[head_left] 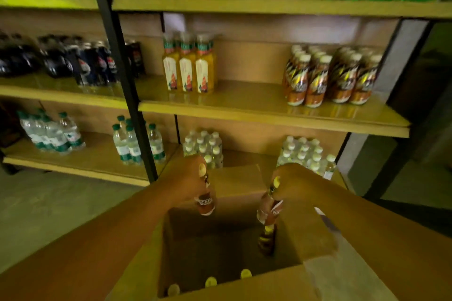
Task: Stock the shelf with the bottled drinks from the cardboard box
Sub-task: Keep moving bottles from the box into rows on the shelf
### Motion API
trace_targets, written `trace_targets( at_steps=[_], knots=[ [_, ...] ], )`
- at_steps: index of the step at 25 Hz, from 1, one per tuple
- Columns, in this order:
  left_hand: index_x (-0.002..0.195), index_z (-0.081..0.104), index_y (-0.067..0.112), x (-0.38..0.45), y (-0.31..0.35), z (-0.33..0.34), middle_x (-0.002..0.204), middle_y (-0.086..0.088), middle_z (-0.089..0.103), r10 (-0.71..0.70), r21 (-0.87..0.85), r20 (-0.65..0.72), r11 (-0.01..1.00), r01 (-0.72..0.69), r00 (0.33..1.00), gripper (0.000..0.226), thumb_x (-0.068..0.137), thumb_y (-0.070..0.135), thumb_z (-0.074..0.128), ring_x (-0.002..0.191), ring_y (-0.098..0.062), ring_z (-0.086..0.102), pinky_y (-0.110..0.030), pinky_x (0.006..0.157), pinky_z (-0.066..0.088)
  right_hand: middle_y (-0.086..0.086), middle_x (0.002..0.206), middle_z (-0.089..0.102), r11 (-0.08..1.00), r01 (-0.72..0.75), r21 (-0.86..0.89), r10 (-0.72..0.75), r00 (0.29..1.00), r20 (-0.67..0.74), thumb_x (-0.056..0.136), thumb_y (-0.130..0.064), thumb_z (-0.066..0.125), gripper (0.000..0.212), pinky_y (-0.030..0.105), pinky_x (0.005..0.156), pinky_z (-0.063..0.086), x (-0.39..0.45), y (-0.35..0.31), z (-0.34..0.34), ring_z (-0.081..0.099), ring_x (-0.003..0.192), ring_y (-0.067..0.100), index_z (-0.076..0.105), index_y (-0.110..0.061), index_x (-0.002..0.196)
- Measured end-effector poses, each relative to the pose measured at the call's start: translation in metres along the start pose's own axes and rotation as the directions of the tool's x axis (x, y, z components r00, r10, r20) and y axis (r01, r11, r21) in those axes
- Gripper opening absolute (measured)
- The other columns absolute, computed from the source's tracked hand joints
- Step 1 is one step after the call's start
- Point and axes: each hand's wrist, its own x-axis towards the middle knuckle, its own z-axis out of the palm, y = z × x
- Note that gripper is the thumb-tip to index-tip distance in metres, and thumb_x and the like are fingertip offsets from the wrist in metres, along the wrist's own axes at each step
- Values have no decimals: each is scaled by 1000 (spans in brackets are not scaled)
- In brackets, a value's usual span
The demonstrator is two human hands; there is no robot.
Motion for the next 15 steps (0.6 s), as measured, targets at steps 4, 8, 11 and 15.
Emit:
trace_targets(
  at_steps=[4, 8, 11, 15],
  knots=[
    [116, 55, 18, 17, 31, -76, 106, -6, 61, 132, -143, -174, 977, -158, 976, 38, 82, 18, 71, 93, -23, 59, -32, 70, 46, 6, 88, 60, 997, 74, 32, -66, 973, -220, 82, -27, 75, 26, 29, 64, 49, -49, -17, -82, 60, 84, 22, 68, -7, 97],
    [114, 54, 25, 38, 71, -117, 103, 2, 59, 203, -253, -296, 925, -282, 933, 43, 78, 19, 75, 91, -16, 56, -30, 72, 46, -1, 90, 60, 975, 108, 195, -18, 909, -416, 71, -28, 81, 30, 28, 58, 44, -59, -15, -142, 60, 82, 17, 63, -20, 95],
    [112, 56, 25, 59, 103, -134, 100, 4, 60, 189, -326, -351, 894, -309, 917, 40, 77, 21, 75, 89, -14, 58, -28, 65, 47, -2, 87, 61, 947, 181, 264, -26, 865, -501, 69, -25, 82, 29, 26, 58, 44, -47, -4, -180, 62, 84, 18, 62, -20, 90],
    [114, 58, 21, 101, 136, -132, 102, 2, 62, 139, -393, -385, 870, -298, 912, 41, 77, 22, 76, 92, -16, 61, -26, 64, 46, 4, 89, 64, 918, 263, 298, -33, 797, -603, 72, -18, 75, 27, 29, 57, 51, -21, 10, -211, 63, 77, 18, 63, -16, 95]
  ],
)
